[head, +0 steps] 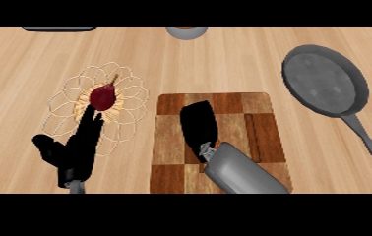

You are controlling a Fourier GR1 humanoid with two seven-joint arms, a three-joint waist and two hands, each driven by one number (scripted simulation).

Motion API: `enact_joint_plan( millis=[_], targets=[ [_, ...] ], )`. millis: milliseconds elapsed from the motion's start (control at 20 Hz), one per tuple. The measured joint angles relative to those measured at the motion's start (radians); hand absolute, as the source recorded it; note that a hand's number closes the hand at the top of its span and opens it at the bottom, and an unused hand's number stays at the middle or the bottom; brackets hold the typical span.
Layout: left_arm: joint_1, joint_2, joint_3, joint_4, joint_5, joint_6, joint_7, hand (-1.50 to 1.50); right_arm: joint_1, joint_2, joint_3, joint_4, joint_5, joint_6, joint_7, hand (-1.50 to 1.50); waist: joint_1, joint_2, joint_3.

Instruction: Pick the croissant from the cutting board and place it in the pan

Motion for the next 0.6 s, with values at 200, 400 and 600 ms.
enact_joint_plan(
  millis=[200, 400, 600],
  targets=[
    [0.004, 0.006, 0.010, 0.006, 0.004, -0.008, 0.005, 0.00, 0.054, -0.028, -0.039, -0.062, -0.029, -0.011, -0.051, 1.50, -0.006, -0.003, 0.000],
    [0.012, -0.003, 0.011, 0.002, -0.002, 0.006, 0.003, 0.00, 0.171, -0.079, -0.114, -0.194, -0.142, -0.010, -0.114, 1.50, -0.021, -0.004, 0.000],
    [0.019, -0.001, 0.014, -0.004, -0.002, -0.003, -0.006, 0.00, 0.283, -0.141, -0.152, -0.314, -0.202, 0.009, -0.154, 1.50, -0.019, -0.002, 0.001]
  ],
)
